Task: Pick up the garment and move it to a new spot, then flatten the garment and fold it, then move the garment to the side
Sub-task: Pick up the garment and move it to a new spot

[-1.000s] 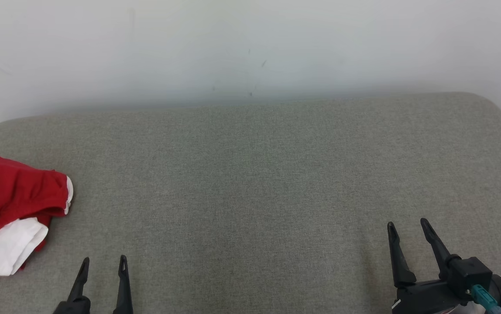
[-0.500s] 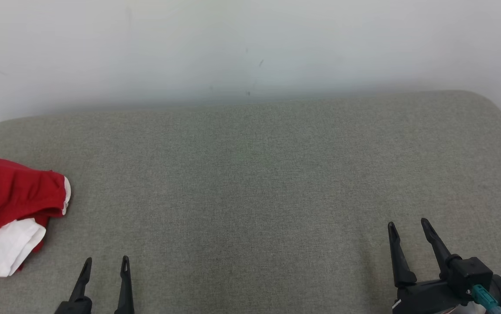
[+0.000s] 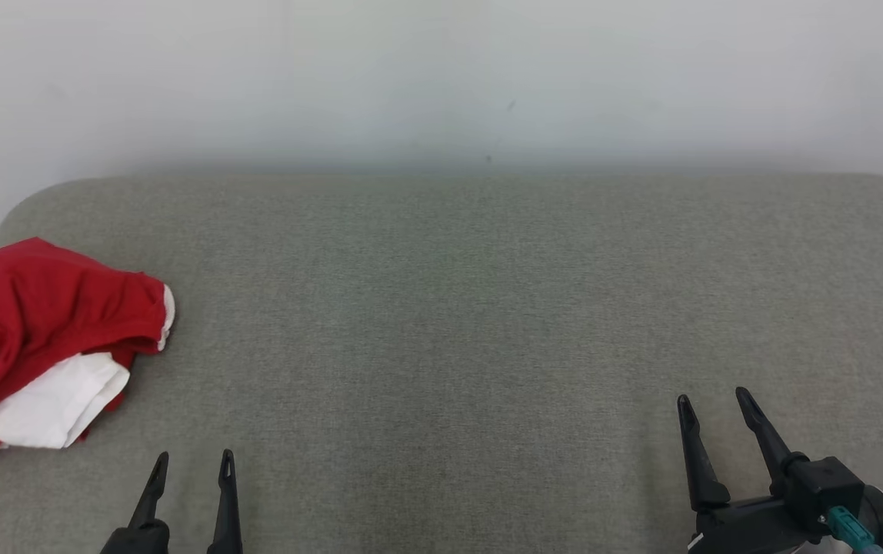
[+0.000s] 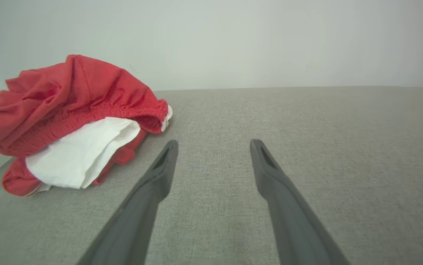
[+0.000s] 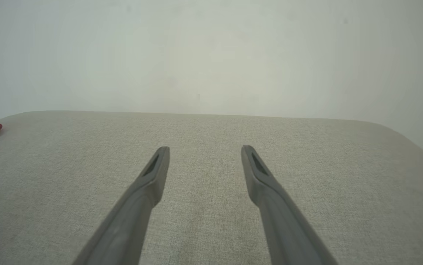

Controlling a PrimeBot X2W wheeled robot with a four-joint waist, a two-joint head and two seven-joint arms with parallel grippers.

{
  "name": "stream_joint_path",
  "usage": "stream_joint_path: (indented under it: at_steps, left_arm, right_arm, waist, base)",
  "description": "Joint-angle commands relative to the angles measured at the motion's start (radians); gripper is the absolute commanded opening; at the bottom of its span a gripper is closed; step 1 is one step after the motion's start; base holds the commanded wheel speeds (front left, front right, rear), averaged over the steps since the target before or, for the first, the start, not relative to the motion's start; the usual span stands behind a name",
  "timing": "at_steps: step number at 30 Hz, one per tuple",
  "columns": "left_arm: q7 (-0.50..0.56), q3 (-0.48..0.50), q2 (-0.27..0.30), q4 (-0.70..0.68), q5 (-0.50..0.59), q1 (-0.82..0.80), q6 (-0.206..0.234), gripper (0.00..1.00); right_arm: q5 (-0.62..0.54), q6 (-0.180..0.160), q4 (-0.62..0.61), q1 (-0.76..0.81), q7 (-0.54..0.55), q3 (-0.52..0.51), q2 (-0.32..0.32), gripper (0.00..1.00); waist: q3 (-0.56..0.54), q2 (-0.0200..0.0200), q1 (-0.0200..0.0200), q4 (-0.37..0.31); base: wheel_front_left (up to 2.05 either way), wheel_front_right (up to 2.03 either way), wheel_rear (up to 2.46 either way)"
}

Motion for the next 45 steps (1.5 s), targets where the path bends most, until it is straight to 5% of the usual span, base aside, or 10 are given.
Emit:
stream_joint_path:
  at_steps: [1, 23, 45]
  left_arm:
    - [-0.004, 0.003, -0.002, 0.003, 0.005, 0.003, 0.001, 1.0]
    - [-0.004, 0.033, -0.003, -0.009, 0.008, 0.036, 0.017, 1.0]
    - [-0.004, 0.092, -0.003, -0.091, -0.066, 0.107, 0.091, 1.0]
  right_arm:
    - [0.005, -0.002, -0.001, 0.013, -0.001, 0.003, -0.003, 1.0]
    - [0.011, -0.002, -0.007, 0.018, 0.0, 0.056, 0.0, 1.0]
    - [0.04, -0.002, 0.049, -0.087, -0.001, 0.184, -0.037, 1.0]
  waist:
    - [0.004, -0.0001, 0.0, 0.063]
    - [0.011, -0.0001, 0.0, 0.469]
    - [0.053, -0.0001, 0.0, 0.499]
  base:
    - [0.0, 0.0, 0.0]
    - [0.0, 0.0, 0.0]
    - [0.0, 0.0, 0.0]
